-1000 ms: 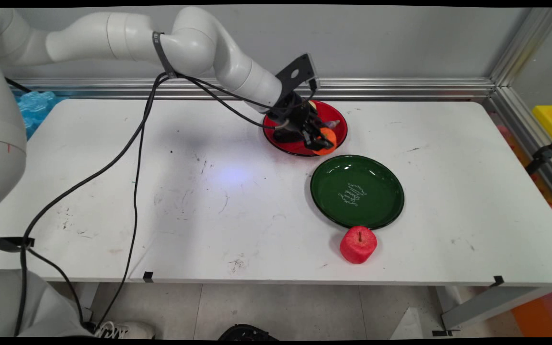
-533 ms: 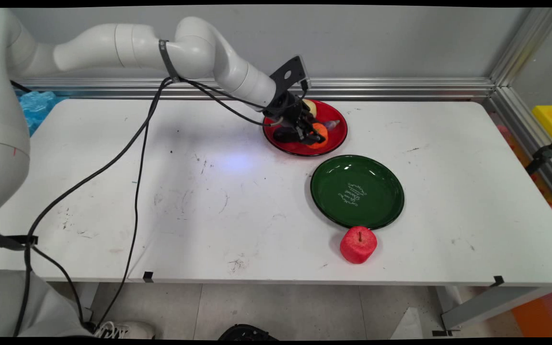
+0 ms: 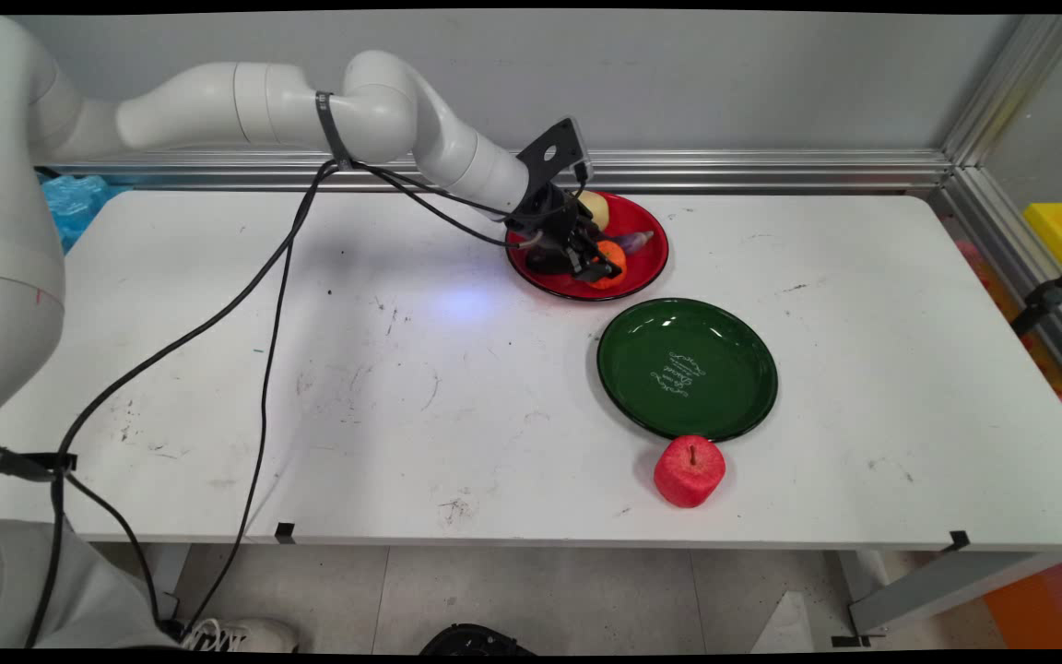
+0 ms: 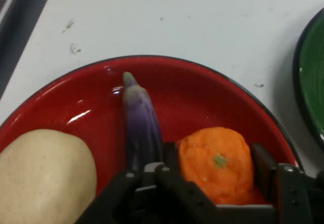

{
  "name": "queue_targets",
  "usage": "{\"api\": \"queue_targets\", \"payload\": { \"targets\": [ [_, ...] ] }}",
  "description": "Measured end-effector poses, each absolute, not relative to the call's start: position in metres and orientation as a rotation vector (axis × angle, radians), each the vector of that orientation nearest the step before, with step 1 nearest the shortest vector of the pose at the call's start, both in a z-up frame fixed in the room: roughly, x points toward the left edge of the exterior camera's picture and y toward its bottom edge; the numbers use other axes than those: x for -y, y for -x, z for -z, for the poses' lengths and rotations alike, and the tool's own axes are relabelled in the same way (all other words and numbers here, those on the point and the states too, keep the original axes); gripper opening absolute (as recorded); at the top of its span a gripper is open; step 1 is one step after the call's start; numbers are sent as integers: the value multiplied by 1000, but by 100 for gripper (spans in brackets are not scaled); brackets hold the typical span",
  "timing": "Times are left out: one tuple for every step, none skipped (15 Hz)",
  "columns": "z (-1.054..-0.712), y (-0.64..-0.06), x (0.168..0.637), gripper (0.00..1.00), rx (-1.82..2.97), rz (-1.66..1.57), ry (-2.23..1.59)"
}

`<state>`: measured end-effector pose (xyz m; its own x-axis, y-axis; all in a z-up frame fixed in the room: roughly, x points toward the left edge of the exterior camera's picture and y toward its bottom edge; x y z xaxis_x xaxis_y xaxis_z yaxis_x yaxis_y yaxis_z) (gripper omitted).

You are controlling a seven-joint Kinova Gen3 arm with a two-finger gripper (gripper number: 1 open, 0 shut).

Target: Place the picked object on the red plate

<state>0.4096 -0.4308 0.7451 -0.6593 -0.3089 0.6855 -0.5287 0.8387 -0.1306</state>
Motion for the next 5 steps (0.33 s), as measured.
{"api": "queue_targets", "payload": {
  "targets": [
    [-743, -410, 432, 0, 2331, -419, -610],
    [-741, -411, 433, 100, 2330, -418, -612],
    [-740, -411, 434, 100, 2329, -417, -613],
    [-740, -411, 435, 100, 2325, -415, -616],
    [-740, -411, 437, 100, 2322, -414, -619]
  ]
}}
